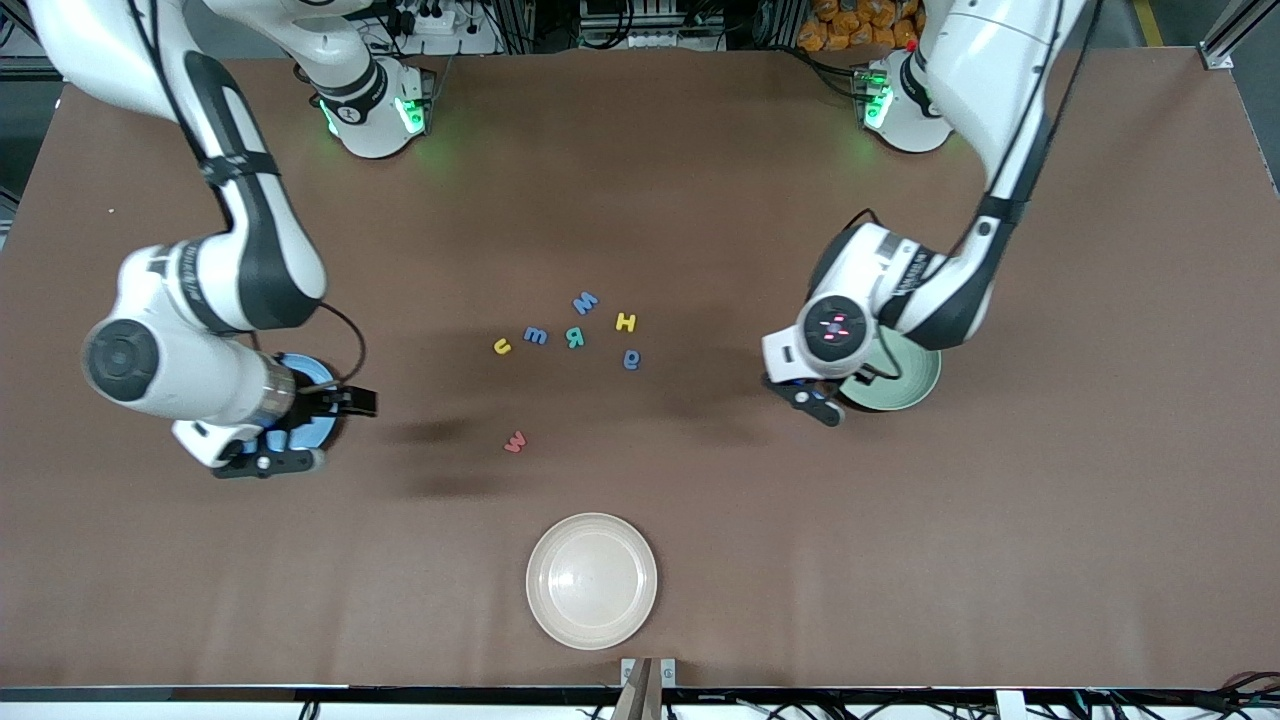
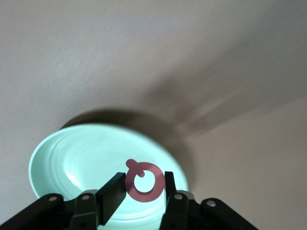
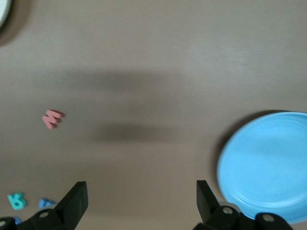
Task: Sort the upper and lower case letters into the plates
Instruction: 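Place the pink Q on the green plate while the right gripper reaches letters, then grasp the pink m with the right gripper while the left gripper returns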
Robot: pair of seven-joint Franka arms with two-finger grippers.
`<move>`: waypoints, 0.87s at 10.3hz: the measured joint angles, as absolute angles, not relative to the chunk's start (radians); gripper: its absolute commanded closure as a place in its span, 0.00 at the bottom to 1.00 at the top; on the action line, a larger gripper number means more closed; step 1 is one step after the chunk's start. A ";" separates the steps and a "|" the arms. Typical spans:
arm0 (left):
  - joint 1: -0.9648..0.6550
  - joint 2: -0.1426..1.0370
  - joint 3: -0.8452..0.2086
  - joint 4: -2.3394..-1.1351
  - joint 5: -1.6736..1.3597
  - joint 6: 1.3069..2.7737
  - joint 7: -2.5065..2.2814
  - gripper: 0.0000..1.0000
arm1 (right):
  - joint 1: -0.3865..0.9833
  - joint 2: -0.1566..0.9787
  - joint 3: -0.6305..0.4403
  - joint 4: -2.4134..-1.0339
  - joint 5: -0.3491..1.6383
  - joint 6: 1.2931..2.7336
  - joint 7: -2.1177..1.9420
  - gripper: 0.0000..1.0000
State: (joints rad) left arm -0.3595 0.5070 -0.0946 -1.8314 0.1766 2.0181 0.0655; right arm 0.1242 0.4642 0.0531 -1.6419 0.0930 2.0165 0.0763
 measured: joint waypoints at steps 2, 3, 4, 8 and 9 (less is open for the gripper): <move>-0.304 0.481 -0.102 -1.930 0.177 2.128 0.101 0.01 | 0.219 0.504 0.057 -1.643 0.100 2.112 0.197 0.00; -0.290 0.477 -0.104 -1.961 0.177 2.155 0.104 0.00 | 0.282 0.531 0.056 -1.642 0.100 2.176 0.280 0.00; -0.283 0.475 -0.107 -1.975 0.177 2.163 0.105 0.00 | 0.334 0.563 0.055 -1.635 0.099 2.230 0.363 0.00; -0.285 0.465 -0.181 -1.967 0.145 2.170 -0.017 0.00 | 0.357 0.711 0.034 -1.505 0.098 2.266 0.629 0.00; -0.293 0.463 -0.234 -1.954 0.135 2.171 -0.144 0.00 | 0.354 0.743 0.026 -1.486 0.097 2.265 0.715 0.00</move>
